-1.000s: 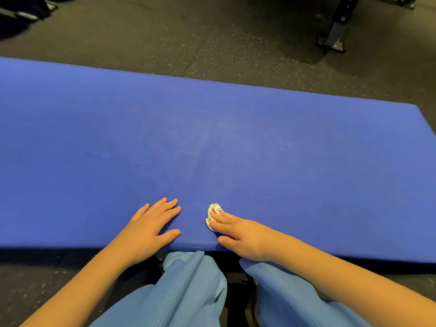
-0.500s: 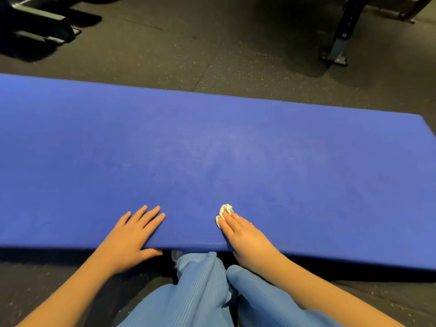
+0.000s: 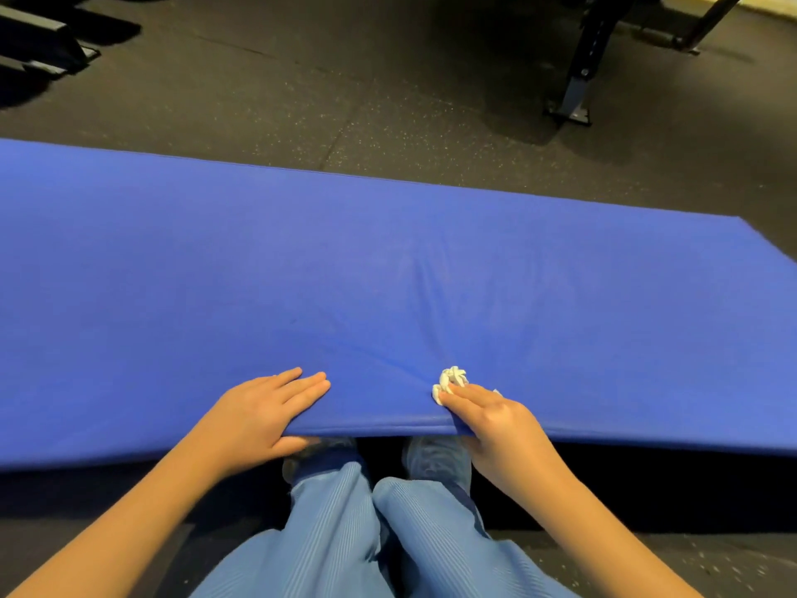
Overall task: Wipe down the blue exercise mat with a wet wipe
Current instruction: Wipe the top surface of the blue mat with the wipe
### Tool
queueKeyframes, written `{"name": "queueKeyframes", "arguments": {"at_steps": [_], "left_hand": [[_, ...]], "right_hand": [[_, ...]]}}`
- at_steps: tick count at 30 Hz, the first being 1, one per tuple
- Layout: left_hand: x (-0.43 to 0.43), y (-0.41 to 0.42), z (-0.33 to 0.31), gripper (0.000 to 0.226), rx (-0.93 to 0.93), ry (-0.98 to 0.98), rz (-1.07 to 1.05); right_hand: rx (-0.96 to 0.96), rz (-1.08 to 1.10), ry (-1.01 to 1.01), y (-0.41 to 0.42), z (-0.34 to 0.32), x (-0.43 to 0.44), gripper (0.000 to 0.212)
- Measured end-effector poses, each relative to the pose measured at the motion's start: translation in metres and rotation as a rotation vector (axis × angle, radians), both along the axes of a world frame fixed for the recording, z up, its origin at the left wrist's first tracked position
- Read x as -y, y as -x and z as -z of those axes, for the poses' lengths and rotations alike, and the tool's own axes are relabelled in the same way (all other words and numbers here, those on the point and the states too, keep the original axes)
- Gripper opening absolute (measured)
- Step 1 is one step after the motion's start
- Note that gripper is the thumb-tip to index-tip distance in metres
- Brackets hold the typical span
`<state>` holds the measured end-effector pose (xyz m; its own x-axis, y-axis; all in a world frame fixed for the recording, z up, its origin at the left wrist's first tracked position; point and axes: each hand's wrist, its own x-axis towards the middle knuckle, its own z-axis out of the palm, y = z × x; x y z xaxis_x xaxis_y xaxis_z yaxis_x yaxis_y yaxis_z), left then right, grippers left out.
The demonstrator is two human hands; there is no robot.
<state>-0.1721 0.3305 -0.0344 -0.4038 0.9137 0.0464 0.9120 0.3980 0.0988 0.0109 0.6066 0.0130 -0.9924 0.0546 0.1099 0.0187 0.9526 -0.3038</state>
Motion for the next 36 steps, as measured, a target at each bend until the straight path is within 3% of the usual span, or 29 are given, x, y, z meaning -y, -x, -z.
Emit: {"name": "queueKeyframes", "arguments": {"at_steps": [7,14,17,22,26,29,33,36], "left_hand": [[-0.050,-0.028,0.003,0.080,0.006,0.030,0.075],[-0.047,-0.039,0.006,0.078,-0.026,0.086,0.157],[-0.039,-0.045,0.009,0.076,0.027,0.127,0.157],[-0.033,-0.043,0.008,0.066,0.222,0.069,0.071],[-0.049,-0.022,0.011,0.092,0.382,0.115,-0.118],[-0.055,-0.016,0.020,0.089,0.420,0.195,-0.248],[-0.053,-0.022,0.025,0.096,0.417,0.176,-0.266],[-0.053,-0.022,0.026,0.103,0.410,0.159,-0.273]], "right_hand": [[0.064,0.019,0.176,-0.045,0.002,-0.040,0.054],[0.066,0.091,0.277,-0.068,0.023,-0.034,0.057],[0.162,0.102,0.287,-0.077,0.027,-0.028,0.057],[0.441,0.065,0.333,-0.079,0.026,-0.020,0.055],[0.478,0.119,0.308,-0.057,0.036,-0.024,0.060],[0.482,0.199,0.326,-0.025,0.047,-0.017,0.057],[0.513,-0.029,0.403,-0.027,0.039,0.007,0.075],[0.511,-0.095,0.274,-0.022,0.039,-0.011,0.071]]}}
